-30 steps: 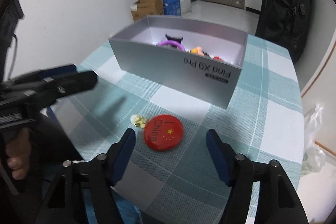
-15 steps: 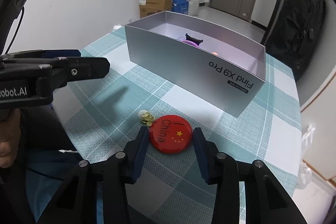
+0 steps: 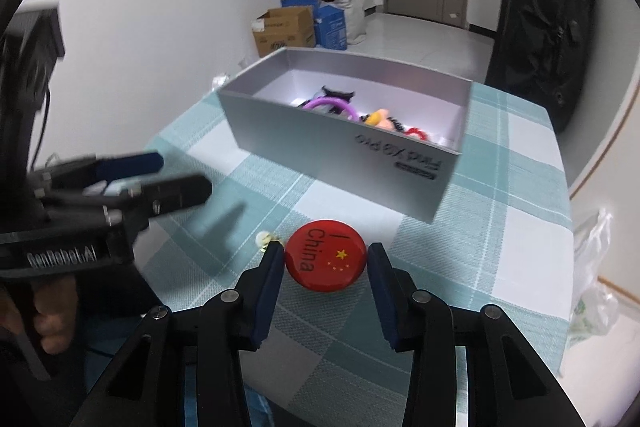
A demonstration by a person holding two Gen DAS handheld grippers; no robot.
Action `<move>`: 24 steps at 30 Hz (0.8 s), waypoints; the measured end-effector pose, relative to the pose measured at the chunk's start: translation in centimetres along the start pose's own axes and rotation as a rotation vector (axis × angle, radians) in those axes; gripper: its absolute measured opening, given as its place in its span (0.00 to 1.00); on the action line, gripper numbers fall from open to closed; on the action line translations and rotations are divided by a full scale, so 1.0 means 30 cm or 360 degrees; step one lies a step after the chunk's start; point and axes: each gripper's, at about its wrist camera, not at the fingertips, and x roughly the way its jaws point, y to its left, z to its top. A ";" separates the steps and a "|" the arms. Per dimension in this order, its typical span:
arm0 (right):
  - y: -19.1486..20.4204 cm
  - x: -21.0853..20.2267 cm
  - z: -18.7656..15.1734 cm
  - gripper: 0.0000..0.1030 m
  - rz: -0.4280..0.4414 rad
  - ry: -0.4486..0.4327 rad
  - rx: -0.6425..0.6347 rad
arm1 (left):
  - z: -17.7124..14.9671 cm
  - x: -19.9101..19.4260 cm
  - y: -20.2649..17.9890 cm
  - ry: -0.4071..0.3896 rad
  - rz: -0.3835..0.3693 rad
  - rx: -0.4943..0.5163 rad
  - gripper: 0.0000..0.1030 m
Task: Organize jewelry
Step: 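Reach the right tool to the red 'China' badge and grasp it, then grasp the small yellow flower charm with the left tool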
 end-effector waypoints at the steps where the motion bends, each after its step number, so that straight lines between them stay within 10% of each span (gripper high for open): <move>1: -0.011 -0.009 0.004 0.40 0.0006 -0.0011 0.0025 | -0.001 0.002 -0.011 0.0007 -0.0013 0.0017 0.70; 24: -0.214 -0.189 0.015 0.40 0.0018 -0.0227 0.0402 | -0.024 0.069 -0.195 0.0140 -0.0077 0.0271 0.70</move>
